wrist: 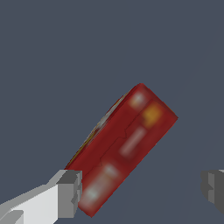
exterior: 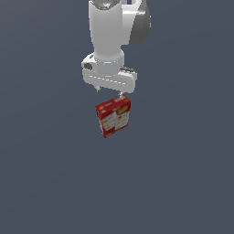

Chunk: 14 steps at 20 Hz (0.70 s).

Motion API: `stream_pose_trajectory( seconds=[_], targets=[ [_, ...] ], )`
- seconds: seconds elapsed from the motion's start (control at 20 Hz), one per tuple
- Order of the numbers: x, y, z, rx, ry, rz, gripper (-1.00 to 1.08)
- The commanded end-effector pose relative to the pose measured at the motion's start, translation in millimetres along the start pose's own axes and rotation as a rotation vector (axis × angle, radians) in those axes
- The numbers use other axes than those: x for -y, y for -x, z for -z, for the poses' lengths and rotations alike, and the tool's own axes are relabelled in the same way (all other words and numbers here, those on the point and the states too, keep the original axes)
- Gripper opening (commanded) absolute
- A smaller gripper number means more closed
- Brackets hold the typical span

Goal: Pick up the object and move it to a goal position.

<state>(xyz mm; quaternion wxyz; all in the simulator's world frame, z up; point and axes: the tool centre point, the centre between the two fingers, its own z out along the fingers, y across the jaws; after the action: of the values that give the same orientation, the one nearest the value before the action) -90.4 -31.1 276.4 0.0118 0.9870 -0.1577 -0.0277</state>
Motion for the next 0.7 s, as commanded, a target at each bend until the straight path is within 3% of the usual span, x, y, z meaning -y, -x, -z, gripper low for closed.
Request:
stream_pose_trajectory(
  seconds=[0.0, 0.65],
  targets=[
    [1.3, 0.2, -3.2, -0.005, -0.003, -0.063, 1.0],
    [7.7, 1.6, -19.4, -0.025, -0.024, -0.389, 1.0]
  ],
)
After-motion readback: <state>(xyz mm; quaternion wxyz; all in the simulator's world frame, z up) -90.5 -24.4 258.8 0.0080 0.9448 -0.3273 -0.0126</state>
